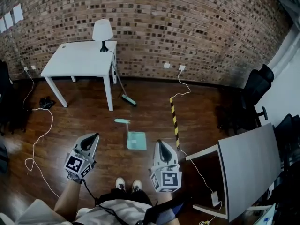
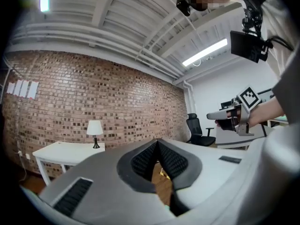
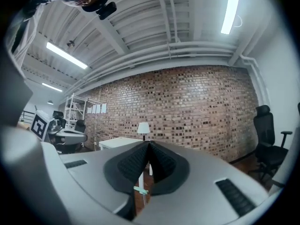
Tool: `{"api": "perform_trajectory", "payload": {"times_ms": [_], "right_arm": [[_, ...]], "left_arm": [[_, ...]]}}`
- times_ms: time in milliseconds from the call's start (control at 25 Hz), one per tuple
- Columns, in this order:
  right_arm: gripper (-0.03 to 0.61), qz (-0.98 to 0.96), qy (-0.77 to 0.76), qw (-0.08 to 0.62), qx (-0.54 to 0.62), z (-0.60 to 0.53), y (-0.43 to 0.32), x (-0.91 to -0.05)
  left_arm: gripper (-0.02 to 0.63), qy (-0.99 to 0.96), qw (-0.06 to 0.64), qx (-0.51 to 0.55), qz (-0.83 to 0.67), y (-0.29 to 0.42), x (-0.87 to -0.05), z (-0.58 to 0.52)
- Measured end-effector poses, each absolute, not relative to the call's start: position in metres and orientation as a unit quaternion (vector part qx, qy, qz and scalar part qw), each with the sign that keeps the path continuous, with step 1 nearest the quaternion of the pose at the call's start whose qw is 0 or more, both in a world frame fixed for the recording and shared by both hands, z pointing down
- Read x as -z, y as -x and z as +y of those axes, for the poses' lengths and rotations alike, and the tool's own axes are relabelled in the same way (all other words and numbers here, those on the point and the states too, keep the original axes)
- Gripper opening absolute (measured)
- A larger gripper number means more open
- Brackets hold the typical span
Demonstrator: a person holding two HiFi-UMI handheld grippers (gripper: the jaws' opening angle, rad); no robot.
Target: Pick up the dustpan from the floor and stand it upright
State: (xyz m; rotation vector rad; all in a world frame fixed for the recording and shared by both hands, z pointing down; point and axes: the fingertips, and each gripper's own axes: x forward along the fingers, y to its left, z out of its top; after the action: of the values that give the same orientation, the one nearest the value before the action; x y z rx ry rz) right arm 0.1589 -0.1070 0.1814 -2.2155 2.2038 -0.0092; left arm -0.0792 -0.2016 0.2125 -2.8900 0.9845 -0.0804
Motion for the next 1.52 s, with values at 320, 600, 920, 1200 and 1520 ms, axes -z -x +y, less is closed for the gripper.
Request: {"api": "perform_trajectory", "payload": {"times_ms": [320,600,920,1200,1520], "right_arm": [[-0.011,0.716,0.697,-0.041,-0.012,-0.038,-0.148,-0.192],[-0.011,0.758,0.648,-0.065,-0.023,0.103,-0.118,-0.213],[-0.011,0.773,0.632,-0.053,0.011,0.273,-0.126,-0.209],[-0.012,0.763,0.645,-0.03,0.031,0.356,-0.123,-0.193],[-0.012,0.75,0.66,-0.012,0.03,0.386,-0.091,-0.188]], "left_arm": [[-0.005,0.95,0.047,0.034,0.306,0.069,-0.222,-0.119],[-0.005,0.942,0.055,0.018,0.331,0.057,-0.223,0.032],[-0.005,0.939,0.045,0.034,0.338,0.056,-0.224,0.217],[-0.005,0.945,0.052,0.034,0.32,0.056,-0.198,0.3],[-0.005,0.954,0.048,0.047,0.291,0.08,-0.203,0.331]]}}
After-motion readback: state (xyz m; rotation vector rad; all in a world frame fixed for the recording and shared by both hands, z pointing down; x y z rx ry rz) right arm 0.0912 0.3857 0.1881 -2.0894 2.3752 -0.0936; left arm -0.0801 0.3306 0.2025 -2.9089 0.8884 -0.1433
